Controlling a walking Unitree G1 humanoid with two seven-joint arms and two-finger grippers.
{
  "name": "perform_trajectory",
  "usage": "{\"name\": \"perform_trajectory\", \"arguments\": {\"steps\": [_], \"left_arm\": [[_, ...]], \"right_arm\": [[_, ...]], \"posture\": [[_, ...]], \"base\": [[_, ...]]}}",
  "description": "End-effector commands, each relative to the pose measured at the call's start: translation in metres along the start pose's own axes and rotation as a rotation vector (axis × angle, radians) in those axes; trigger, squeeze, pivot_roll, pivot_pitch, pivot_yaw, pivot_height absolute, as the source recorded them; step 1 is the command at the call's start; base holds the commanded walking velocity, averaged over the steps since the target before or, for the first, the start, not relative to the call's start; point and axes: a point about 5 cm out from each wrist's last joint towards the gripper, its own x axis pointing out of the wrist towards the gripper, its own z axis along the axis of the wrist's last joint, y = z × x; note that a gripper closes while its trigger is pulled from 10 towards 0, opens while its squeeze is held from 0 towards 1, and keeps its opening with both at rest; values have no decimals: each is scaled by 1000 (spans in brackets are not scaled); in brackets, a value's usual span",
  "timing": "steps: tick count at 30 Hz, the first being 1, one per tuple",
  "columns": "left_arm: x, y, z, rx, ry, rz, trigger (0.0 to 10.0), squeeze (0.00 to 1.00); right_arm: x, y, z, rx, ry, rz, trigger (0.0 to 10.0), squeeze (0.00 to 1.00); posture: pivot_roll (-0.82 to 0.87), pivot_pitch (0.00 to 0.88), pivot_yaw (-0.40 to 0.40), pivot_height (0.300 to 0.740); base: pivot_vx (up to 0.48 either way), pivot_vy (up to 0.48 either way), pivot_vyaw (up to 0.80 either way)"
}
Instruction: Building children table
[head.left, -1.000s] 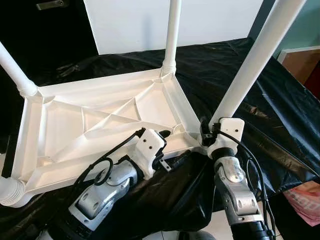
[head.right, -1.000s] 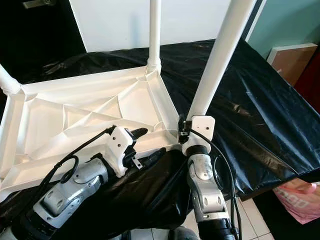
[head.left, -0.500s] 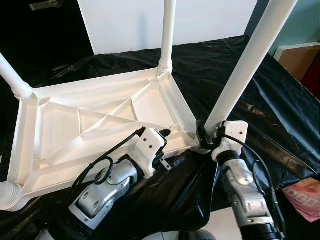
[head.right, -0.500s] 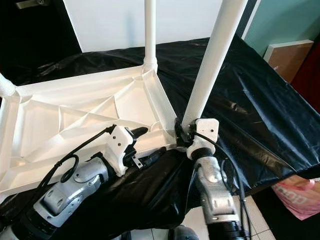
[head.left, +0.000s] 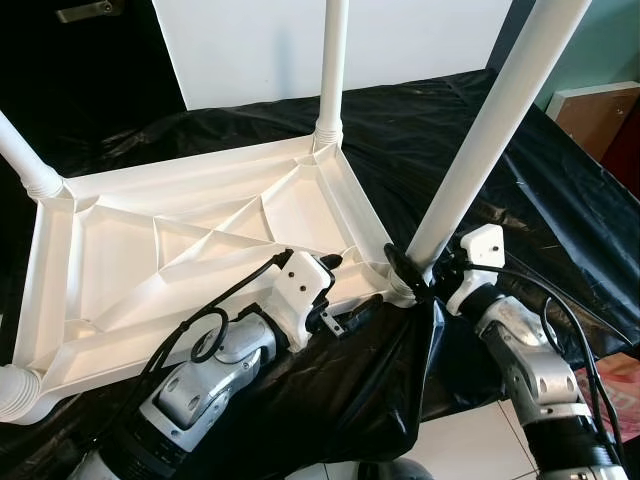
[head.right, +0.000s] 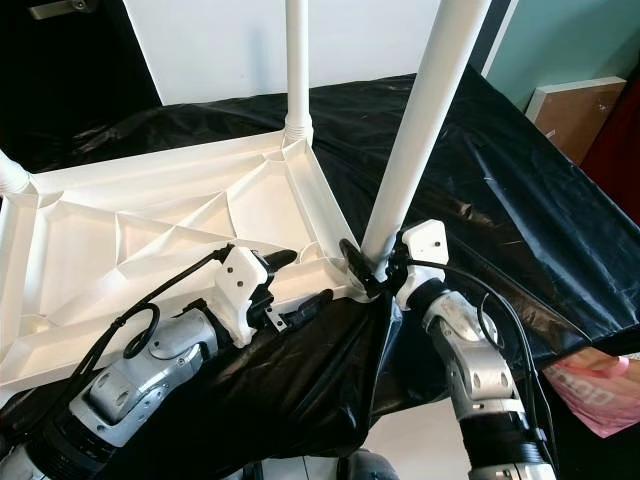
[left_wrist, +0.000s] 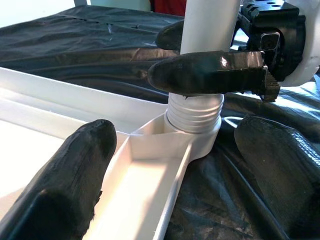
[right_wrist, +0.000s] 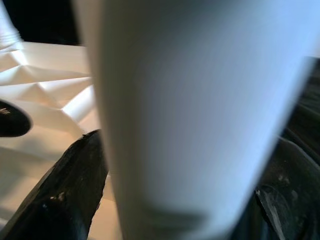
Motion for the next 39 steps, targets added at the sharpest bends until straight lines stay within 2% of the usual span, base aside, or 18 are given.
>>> {"name": "perform_trajectory", "arguments": {"steps": [1,4,5,12,21,22,24,25,27,29,34,39], "left_arm": [[-2,-9,0,10,0,-225,10000,0],[-2,-9,0,11,-1,-225,10000,0],[-1,-9,0,15,-2,-223,10000,0],[-1,-9,0,16,-5,-217,10000,0],[-1,-10,-1,16,-5,-216,10000,0],[-1,-10,-1,15,-5,-216,10000,0],[-1,-10,-1,16,-5,-217,10000,0],[-1,-10,-1,16,-5,-218,10000,0],[0,-11,-1,17,-6,-223,10000,0],[0,-11,-1,17,-6,-223,10000,0],[0,-11,-2,16,-6,-227,10000,0],[-1,-12,-2,17,-6,-234,10000,0]], "right_arm": [[-2,0,-5,2,16,24,10000,0],[-1,-2,-5,-23,22,49,10000,0],[0,-4,-7,-40,36,73,0,0],[-5,-8,-17,-40,74,105,0,0],[-13,-10,-25,-16,96,80,0,0],[-13,-11,-26,-14,94,75,8431,0],[-13,-11,-26,-9,93,68,8431,0],[-14,-11,-26,-5,91,63,10000,0],[-14,-11,-28,14,95,-14,10000,0],[-14,-11,-28,14,95,-14,10000,0],[-13,-9,-31,24,110,-126,10000,0],[-10,0,-35,55,138,-300,10000,0]], "posture": [[-18,120,-13,740],[-18,120,-13,740],[-15,114,-20,740],[-14,112,-27,740],[-17,109,-29,740],[-19,109,-29,740],[-19,109,-29,740],[-19,109,-29,740],[-21,104,-28,740],[-21,104,-28,740],[-22,101,-27,740],[-25,97,-28,740]], "base": [[0,0,0],[0,0,0],[0,0,0],[0,0,0],[0,0,0],[0,0,0],[0,0,0],[0,0,0],[0,0,0],[0,0,0],[0,0,0],[0,0,0]]}}
